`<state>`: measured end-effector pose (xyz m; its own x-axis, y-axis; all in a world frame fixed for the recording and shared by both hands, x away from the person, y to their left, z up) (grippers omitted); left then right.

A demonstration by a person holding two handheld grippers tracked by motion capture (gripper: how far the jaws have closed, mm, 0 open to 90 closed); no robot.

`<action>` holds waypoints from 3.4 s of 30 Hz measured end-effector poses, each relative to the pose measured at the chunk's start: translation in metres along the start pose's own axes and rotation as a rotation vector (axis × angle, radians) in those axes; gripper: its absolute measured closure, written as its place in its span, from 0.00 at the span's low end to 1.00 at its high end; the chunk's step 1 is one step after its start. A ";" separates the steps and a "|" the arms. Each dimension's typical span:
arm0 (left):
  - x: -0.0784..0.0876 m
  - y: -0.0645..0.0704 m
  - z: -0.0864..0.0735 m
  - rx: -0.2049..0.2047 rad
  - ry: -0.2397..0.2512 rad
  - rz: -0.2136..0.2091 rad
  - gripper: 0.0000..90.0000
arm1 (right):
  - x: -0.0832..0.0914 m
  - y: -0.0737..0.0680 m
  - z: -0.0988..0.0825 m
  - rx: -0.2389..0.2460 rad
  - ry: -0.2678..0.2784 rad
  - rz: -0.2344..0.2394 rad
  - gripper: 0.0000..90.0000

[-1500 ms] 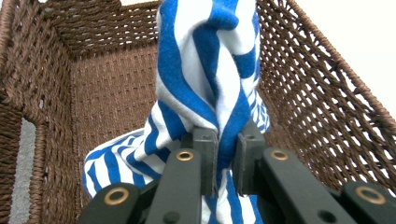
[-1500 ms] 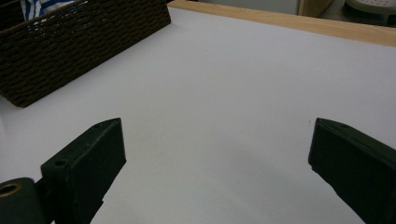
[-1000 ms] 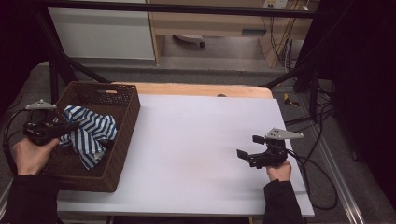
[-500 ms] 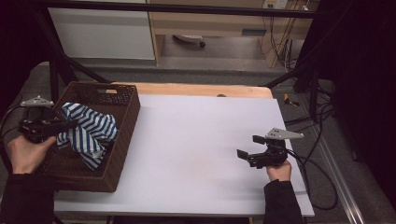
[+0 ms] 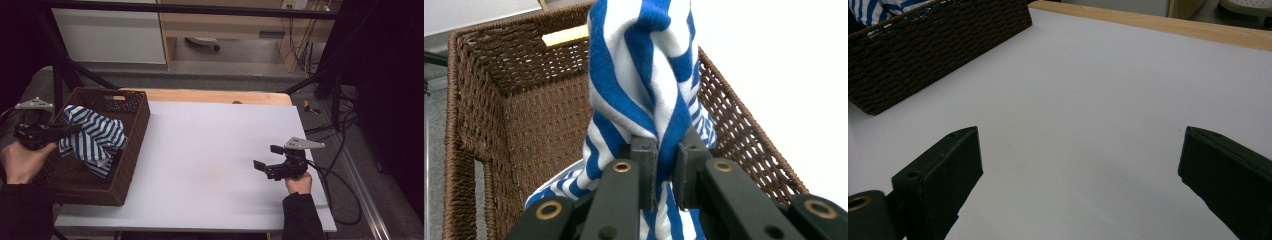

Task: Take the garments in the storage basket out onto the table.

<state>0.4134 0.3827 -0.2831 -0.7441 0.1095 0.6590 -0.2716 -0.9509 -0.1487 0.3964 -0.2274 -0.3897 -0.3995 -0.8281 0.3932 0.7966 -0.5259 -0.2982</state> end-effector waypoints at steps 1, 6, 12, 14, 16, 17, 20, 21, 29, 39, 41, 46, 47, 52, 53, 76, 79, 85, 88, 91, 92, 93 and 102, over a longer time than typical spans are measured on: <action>0.001 0.000 0.001 -0.002 0.001 0.000 0.91 | 0.000 0.000 0.000 -0.001 0.000 0.000 0.05; 0.004 0.001 0.004 -0.011 0.000 -0.003 0.91 | 0.000 0.000 0.000 -0.001 0.000 -0.001 0.05; 0.008 0.000 0.007 -0.014 0.002 -0.008 0.91 | 0.000 0.000 0.000 -0.001 0.000 0.000 0.05; 0.010 0.000 0.008 -0.016 0.003 -0.009 0.91 | 0.000 0.000 0.000 -0.002 -0.001 -0.001 0.05; 0.011 0.000 0.009 -0.017 0.003 -0.014 0.91 | 0.000 0.000 0.000 -0.002 -0.001 0.001 0.05; 0.011 0.000 0.010 -0.016 0.003 -0.015 0.91 | 0.000 0.000 0.000 -0.002 -0.001 0.001 0.05; 0.013 0.000 0.011 -0.022 0.001 -0.014 0.91 | 0.000 0.000 0.000 -0.002 0.000 0.000 0.05; 0.014 0.000 0.011 -0.023 0.001 -0.015 0.91 | 0.000 0.000 0.000 -0.002 -0.001 0.000 0.05; 0.018 0.000 0.016 -0.029 0.003 -0.021 0.91 | 0.000 0.000 0.000 -0.002 -0.001 0.000 0.05; 0.025 0.001 0.022 -0.048 0.004 -0.028 0.91 | 0.000 0.000 0.000 -0.001 -0.002 0.000 0.05; 0.026 0.002 0.024 -0.052 0.005 -0.028 0.91 | 0.000 0.000 0.000 -0.002 -0.002 -0.001 0.05; 0.032 0.002 0.029 -0.060 0.011 -0.033 0.91 | 0.000 0.000 0.000 -0.002 -0.002 0.000 0.05; 0.032 0.002 0.029 -0.062 0.012 -0.033 0.91 | 0.000 0.000 0.000 -0.001 -0.002 0.000 0.05; 0.037 0.002 0.032 -0.062 0.019 -0.044 0.91 | -0.001 0.000 0.000 -0.003 -0.003 0.000 0.05; 0.038 0.002 0.033 -0.065 0.019 -0.046 0.91 | 0.000 0.000 0.000 -0.001 -0.003 0.000 0.05; 0.053 0.006 0.048 -0.082 0.048 -0.072 0.91 | -0.001 0.000 0.000 -0.003 -0.006 0.000 0.05; 0.054 0.008 0.051 -0.085 0.052 -0.074 0.91 | -0.001 0.000 0.000 -0.003 -0.006 0.001 0.05; 0.058 0.013 0.058 -0.099 0.060 -0.079 0.91 | -0.001 0.000 0.000 -0.003 -0.007 0.001 0.05; 0.059 0.016 0.061 -0.106 0.063 -0.087 0.91 | -0.001 0.000 0.000 -0.003 -0.006 0.000 0.05; 0.060 0.019 0.064 -0.114 0.065 -0.092 0.91 | -0.001 0.000 0.000 -0.003 -0.005 0.000 0.05; 0.060 0.020 0.065 -0.114 0.068 -0.094 0.91 | -0.001 0.000 0.000 -0.003 -0.006 0.000 0.05; 0.061 0.021 0.066 -0.117 0.068 -0.095 0.91 | -0.001 0.000 0.000 -0.003 -0.006 0.000 0.05; 0.064 0.031 0.075 -0.134 0.078 -0.115 0.91 | -0.001 0.000 0.000 -0.002 -0.006 0.000 0.05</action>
<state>0.4038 0.3385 -0.1902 -0.7469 0.2426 0.6191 -0.4328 -0.8842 -0.1757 0.3968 -0.2270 -0.3904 -0.3966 -0.8269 0.3988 0.7958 -0.5262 -0.2998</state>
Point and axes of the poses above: each handheld gripper's, and its own axes: x roughly backward along the jaws, z roughly out of its top, y roughly to its right, the point moved 3 cm from there along -x, roughly forward along the jaws, and after that the axes turned 14 degrees about z, right-handed, at the moved point
